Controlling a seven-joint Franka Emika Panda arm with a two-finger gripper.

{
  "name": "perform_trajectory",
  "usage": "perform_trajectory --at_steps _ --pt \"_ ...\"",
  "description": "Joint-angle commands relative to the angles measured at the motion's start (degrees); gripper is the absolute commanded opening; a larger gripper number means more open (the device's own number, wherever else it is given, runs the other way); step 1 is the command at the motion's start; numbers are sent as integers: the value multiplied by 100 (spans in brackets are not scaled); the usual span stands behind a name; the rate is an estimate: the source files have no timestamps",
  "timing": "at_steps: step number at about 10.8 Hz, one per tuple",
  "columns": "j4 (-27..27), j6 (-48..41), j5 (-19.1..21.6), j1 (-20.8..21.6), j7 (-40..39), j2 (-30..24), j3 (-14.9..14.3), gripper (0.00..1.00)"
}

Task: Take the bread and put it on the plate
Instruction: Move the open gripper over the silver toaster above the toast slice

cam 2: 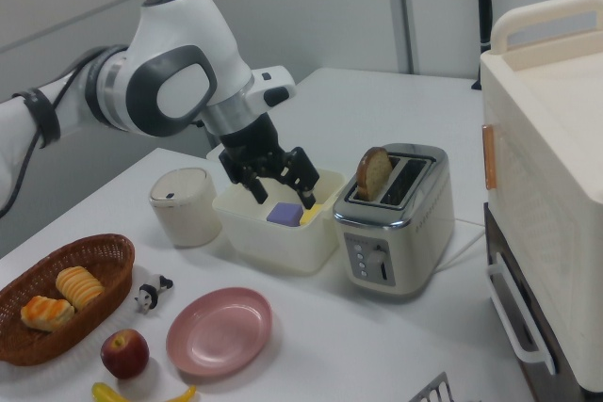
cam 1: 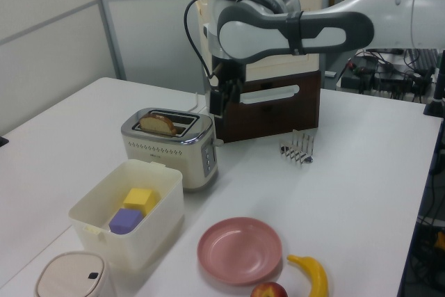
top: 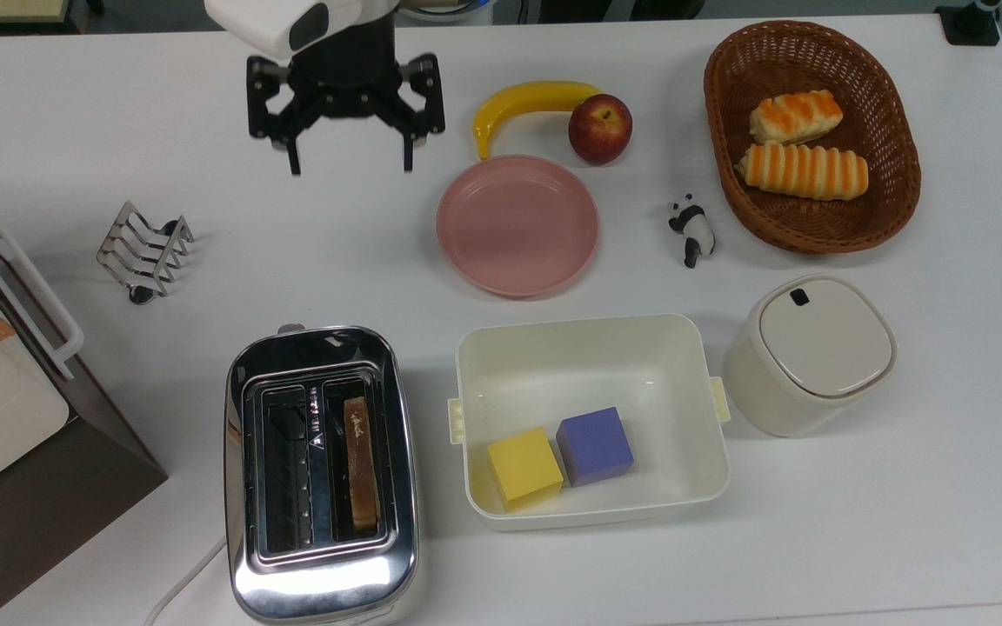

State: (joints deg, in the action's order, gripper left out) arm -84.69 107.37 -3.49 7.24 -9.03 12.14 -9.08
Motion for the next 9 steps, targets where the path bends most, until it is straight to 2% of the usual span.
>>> perform_trajectory --at_steps 1,5,9 --pt "-101 1011 86 41 208 209 -15 100" --pt "-92 2750 68 15 734 859 -15 100" --pt "-74 3632 68 -47 1438 1307 -15 100"
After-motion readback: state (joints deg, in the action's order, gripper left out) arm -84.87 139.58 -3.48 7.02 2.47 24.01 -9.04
